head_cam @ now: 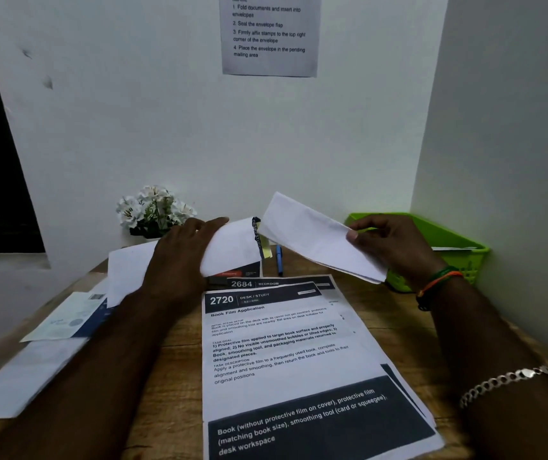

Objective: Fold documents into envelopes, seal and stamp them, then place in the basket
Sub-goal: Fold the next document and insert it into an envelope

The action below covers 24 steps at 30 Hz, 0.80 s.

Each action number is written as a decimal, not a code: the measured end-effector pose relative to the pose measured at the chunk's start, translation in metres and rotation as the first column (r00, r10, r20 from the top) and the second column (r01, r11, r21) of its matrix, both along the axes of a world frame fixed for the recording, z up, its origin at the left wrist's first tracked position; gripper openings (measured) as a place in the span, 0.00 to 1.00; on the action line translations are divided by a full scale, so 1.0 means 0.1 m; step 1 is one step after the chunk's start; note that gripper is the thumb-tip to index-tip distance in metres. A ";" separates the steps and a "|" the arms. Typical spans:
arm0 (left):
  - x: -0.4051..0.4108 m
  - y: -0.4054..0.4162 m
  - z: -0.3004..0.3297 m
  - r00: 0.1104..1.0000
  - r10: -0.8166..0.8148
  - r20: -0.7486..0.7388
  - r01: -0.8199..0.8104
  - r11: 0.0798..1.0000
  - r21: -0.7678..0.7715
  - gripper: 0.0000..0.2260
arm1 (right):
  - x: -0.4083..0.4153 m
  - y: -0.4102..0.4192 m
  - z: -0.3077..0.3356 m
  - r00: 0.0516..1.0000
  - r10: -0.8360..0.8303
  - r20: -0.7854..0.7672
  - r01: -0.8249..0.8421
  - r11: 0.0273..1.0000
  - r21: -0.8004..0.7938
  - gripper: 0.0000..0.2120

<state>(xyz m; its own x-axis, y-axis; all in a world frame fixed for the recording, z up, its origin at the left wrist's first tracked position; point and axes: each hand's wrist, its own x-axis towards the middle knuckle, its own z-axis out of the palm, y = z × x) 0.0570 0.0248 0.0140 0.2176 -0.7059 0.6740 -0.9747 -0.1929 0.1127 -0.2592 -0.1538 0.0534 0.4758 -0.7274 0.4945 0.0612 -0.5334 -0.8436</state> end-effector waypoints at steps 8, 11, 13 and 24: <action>-0.09 -0.06 0.04 0.983 -0.007 0.183 -0.003 0.999 0.050 0.51 | -0.01 -0.05 -0.01 0.971 -0.048 -0.236 0.019 0.992 -0.123 0.03; -0.16 -0.08 0.04 0.975 -0.004 0.224 -0.016 0.996 0.087 0.53 | -0.02 -0.06 -0.01 0.964 0.016 -0.265 -0.035 0.997 -0.066 0.04; -0.18 -0.08 0.04 0.973 -0.006 0.231 -0.016 0.995 0.095 0.53 | -0.03 -0.09 -0.02 0.961 0.035 -0.274 -0.051 0.997 -0.051 0.06; -0.29 -0.17 -0.03 0.964 -0.057 0.259 0.016 0.987 0.159 0.55 | 0.46 0.10 -0.22 0.985 -0.171 -0.038 0.171 0.985 -0.006 0.11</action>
<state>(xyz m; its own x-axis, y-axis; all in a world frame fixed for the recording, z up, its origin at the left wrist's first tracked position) 0.0277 0.0082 0.0109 0.0203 -0.8099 0.5862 -0.9727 -0.1517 -0.1758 -0.2129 -0.1436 0.0319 0.3630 -0.7985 0.4803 -0.0629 -0.5353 -0.8423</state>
